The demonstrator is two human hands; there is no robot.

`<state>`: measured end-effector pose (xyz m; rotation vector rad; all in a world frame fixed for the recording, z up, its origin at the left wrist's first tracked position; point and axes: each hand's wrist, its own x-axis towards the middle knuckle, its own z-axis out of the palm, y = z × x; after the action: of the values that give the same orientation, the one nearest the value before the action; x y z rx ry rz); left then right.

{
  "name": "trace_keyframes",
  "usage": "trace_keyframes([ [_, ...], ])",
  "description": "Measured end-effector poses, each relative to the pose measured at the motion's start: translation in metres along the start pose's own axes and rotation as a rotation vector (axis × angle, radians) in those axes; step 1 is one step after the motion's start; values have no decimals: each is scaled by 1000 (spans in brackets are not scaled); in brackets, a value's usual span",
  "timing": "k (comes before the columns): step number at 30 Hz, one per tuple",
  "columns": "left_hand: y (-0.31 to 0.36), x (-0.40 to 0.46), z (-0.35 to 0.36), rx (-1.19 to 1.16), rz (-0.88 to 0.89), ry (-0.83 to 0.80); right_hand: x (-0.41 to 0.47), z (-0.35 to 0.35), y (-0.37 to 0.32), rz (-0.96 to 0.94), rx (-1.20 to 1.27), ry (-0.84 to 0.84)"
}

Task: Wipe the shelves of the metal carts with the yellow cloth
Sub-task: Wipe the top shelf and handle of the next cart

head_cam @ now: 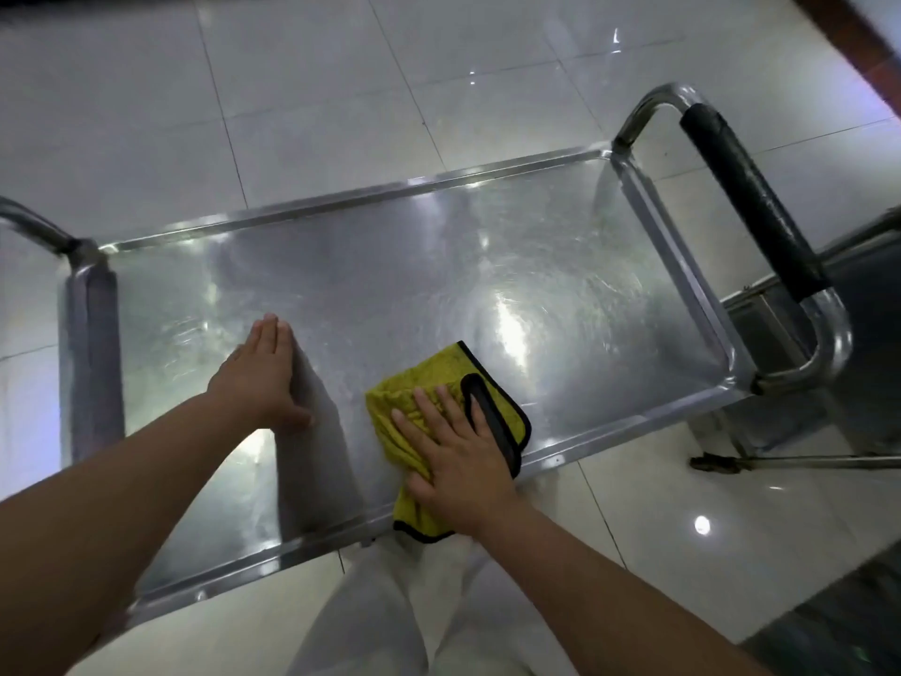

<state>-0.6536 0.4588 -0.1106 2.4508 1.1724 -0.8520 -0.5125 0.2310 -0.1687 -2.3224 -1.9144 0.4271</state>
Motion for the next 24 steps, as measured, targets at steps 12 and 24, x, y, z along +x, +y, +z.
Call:
trace_keyframes([
  [12,99,2,-19,327,-219,3,-56,-64,206,256,-44,11],
  [24,295,38,-31,62,-24,-70,-81,-113,363,453,-102,-97],
])
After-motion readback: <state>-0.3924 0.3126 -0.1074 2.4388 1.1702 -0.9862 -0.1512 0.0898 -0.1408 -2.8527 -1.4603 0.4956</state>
